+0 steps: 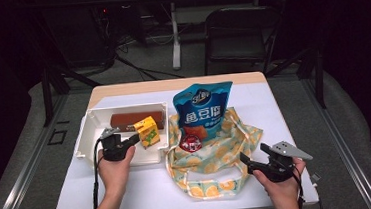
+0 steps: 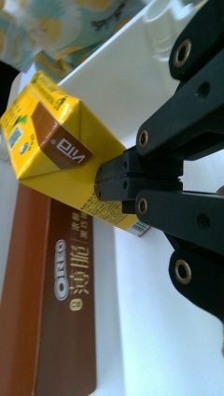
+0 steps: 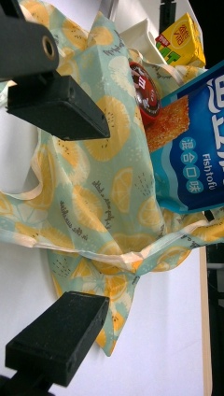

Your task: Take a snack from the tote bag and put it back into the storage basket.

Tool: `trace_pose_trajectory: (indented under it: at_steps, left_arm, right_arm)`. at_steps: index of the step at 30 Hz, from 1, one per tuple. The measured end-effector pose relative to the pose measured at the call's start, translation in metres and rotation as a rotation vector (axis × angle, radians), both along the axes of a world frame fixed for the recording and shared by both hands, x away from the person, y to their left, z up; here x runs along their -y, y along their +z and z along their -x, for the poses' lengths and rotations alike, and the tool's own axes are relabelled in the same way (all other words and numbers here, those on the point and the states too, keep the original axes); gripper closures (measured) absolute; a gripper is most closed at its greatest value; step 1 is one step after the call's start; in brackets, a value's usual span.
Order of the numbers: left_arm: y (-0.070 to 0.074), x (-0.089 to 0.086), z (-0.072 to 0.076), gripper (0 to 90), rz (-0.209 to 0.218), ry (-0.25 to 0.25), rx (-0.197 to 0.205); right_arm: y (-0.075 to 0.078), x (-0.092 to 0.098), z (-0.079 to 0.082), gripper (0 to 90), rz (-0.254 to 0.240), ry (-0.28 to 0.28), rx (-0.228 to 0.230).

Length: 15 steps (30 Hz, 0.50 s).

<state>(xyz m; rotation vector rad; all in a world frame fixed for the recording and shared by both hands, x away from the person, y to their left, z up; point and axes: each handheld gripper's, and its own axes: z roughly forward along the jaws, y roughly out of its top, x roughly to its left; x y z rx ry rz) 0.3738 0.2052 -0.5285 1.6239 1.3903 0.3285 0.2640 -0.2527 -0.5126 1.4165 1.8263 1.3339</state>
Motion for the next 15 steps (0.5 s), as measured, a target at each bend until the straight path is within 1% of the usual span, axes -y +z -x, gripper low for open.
trace_pose_trajectory:
  at_steps: [2,3,6,7,9,11,13,15]
  left_arm:
    - [0.0,0.001,-0.005,90.0,-0.005,0.006,0.003]
    - [0.0,0.002,-0.006,90.0,0.001,0.011,-0.001]
    - [-0.001,0.004,-0.013,90.0,0.001,0.017,-0.005]
    - [-0.001,0.005,-0.014,90.0,0.0,0.015,-0.004]
    - [-0.003,0.006,-0.018,90.0,0.009,0.013,-0.013]
    - [-0.004,0.007,-0.022,90.0,-0.007,0.006,-0.016]
    - [-0.004,0.008,-0.025,90.0,-0.001,0.006,-0.022]
    - [-0.003,0.01,-0.028,90.0,-0.01,0.006,-0.024]
  right_arm:
    - [0.0,0.0,0.0,15.4,0.001,-0.002,-0.001]
    - [-0.001,0.0,0.0,15.4,-0.001,-0.002,0.001]
    - [-0.001,-0.001,0.0,15.4,0.004,0.001,0.001]
    - [-0.001,-0.001,0.0,15.4,0.006,0.003,-0.001]
    - [-0.002,-0.002,0.0,15.5,0.006,0.004,-0.002]
    - [-0.002,-0.003,0.0,15.5,0.006,0.003,-0.002]
    - [-0.002,-0.004,0.0,15.5,0.005,0.007,-0.005]
    - [-0.003,-0.005,0.0,15.5,0.015,0.009,-0.01]
